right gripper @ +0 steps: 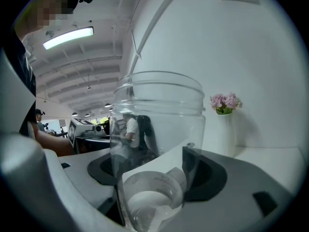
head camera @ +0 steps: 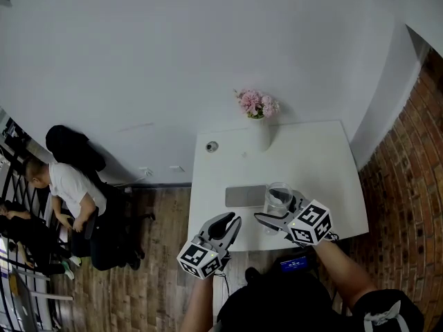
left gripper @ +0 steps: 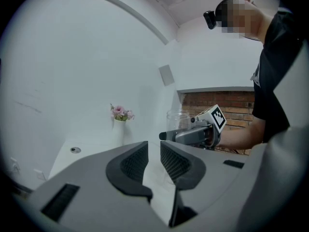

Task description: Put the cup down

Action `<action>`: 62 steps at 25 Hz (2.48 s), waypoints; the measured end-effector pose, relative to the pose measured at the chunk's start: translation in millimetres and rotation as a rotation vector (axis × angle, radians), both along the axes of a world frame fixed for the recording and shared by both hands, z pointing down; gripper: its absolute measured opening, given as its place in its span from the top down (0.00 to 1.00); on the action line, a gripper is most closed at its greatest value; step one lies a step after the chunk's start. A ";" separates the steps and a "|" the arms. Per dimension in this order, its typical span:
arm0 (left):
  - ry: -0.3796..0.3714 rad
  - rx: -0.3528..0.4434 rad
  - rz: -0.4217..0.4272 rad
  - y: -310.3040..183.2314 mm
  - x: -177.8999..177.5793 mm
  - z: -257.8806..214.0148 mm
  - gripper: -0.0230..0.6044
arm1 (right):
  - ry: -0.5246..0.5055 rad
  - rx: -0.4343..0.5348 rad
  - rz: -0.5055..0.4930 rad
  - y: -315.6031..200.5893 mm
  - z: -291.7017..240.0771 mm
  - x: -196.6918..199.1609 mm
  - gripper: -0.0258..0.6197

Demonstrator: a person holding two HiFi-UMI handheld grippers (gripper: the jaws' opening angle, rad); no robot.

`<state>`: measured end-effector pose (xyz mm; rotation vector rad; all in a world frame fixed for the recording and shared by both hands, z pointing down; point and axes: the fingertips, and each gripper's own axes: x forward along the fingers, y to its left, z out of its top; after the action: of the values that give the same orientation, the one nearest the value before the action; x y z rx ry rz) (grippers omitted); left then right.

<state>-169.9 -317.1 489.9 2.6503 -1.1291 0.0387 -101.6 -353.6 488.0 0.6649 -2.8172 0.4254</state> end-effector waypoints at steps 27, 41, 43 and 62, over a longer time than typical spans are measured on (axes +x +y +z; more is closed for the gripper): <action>0.015 -0.059 -0.127 -61.4 -31.2 6.6 0.83 | 0.069 0.145 -0.053 -120.6 76.3 -47.9 0.40; 0.015 -0.076 -0.153 -81.3 -51.2 15.5 0.83 | 0.091 0.196 -0.102 -122.2 117.3 -63.7 0.40; 0.013 -0.076 -0.157 -82.1 -53.7 14.7 0.83 | 0.090 0.230 -0.115 -117.0 117.3 -64.1 0.40; 0.022 -0.061 -0.165 -78.2 -58.1 7.6 0.83 | 0.062 0.242 -0.114 -108.1 122.5 -59.8 0.40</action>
<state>-228.0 -395.2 497.5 2.4896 -1.3134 0.0122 -161.4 -461.7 610.5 0.5475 -2.8544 0.0422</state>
